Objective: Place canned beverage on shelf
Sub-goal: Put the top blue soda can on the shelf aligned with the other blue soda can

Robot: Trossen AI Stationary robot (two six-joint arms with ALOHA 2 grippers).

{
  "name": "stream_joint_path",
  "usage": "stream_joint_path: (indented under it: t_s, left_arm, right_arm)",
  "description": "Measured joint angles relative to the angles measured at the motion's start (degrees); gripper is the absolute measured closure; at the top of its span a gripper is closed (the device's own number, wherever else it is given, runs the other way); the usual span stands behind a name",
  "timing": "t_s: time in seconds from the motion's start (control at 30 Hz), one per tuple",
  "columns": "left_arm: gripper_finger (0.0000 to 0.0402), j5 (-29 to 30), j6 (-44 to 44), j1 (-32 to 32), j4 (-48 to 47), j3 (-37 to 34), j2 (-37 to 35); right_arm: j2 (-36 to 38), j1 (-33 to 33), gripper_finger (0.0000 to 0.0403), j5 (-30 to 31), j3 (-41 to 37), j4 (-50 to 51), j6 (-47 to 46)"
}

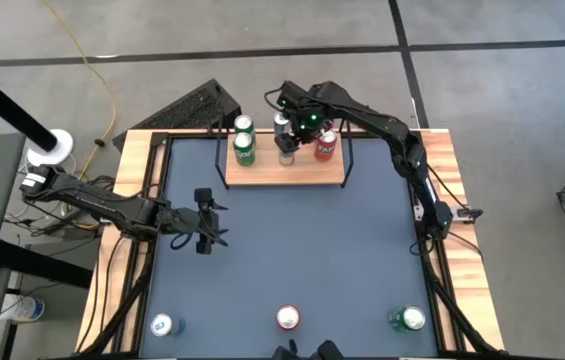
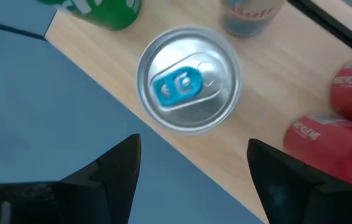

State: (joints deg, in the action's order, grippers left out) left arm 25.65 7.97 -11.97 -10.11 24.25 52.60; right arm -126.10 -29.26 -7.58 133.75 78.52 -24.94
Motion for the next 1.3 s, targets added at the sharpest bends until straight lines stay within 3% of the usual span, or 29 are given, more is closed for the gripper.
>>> stream_joint_path:
  t_s: [0.57, 0.73, 0.9, 1.17, 1.3]
  left_arm:
    - [0.012, 0.11, -0.13, 0.0, 0.11, 0.0, 0.0]
    - [0.012, 0.35, 0.19, 0.0, 0.17, 0.0, 0.0]
    - [0.012, 1.65, 0.28, 0.0, 0.17, 0.0, 0.0]
    - [0.012, 1.68, -0.07, 0.0, 0.15, 0.0, 0.0]
    - [0.012, 1.66, -0.07, 0.0, 0.11, 0.0, 0.01]
  right_arm:
    - [2.19, 1.34, 0.0122, -2.66, 1.06, 2.33, 6.45]
    - [2.6, 3.45, 0.0122, 2.15, 0.85, 7.39, 10.36]
    - [2.64, 6.45, 0.0122, 12.31, 0.83, 11.33, 12.35]
    - [3.44, 12.18, 0.0122, 11.82, 0.79, 11.45, 20.38]
    - [3.51, 14.57, 0.0122, 12.26, -2.87, 11.46, 23.36]
